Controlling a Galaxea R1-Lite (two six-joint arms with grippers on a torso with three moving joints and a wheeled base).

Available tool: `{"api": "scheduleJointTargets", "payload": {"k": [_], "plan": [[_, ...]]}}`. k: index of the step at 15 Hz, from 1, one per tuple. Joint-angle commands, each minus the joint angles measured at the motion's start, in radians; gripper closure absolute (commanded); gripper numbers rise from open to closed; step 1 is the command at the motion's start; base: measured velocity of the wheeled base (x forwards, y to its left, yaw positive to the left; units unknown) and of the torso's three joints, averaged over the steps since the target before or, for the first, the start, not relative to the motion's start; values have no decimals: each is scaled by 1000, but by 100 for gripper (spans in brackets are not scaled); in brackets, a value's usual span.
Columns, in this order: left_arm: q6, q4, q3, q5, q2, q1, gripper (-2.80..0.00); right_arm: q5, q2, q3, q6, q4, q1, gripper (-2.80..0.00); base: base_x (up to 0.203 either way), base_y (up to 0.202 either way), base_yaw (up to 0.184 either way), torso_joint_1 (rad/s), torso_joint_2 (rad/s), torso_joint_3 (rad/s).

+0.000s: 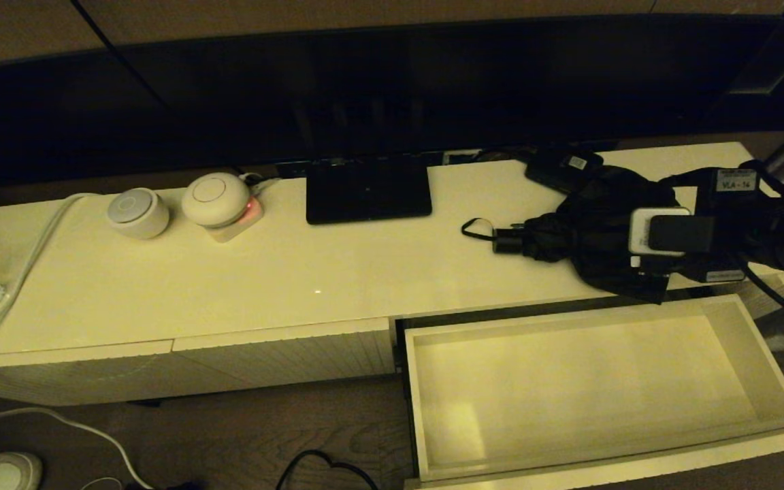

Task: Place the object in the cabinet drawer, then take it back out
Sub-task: Take the umbrella out of the drawer and put it on the table, then close the drawer

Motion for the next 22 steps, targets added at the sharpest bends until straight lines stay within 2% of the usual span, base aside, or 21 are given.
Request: {"api": "scheduleJointTargets", "payload": {"k": [1, 5, 8, 10, 12, 17, 22], "plan": [[0, 0, 3, 1, 0, 1, 0, 0, -136, 75, -17, 13, 1, 0, 0, 0, 0, 0, 0, 0], [0, 0, 3, 1, 0, 1, 0, 11, -327, 300, -29, 54, 30, 0, 0, 0, 0, 0, 0, 0], [0, 0, 3, 1, 0, 1, 0, 31, -424, 435, -21, 176, 82, 0, 0, 0, 0, 0, 0, 0], [0, 0, 3, 1, 0, 1, 0, 83, -432, 495, 41, 249, 89, 0, 0, 0, 0, 0, 0, 0], [0, 0, 3, 1, 0, 1, 0, 153, -393, 529, 66, 291, 101, 0, 0, 0, 0, 0, 0, 0], [0, 0, 3, 1, 0, 1, 0, 309, -218, 627, 64, 292, 106, 0, 0, 0, 0, 0, 0, 0], [0, 0, 3, 1, 0, 1, 0, 331, -117, 656, 67, 291, 104, 0, 0, 0, 0, 0, 0, 0]]}}
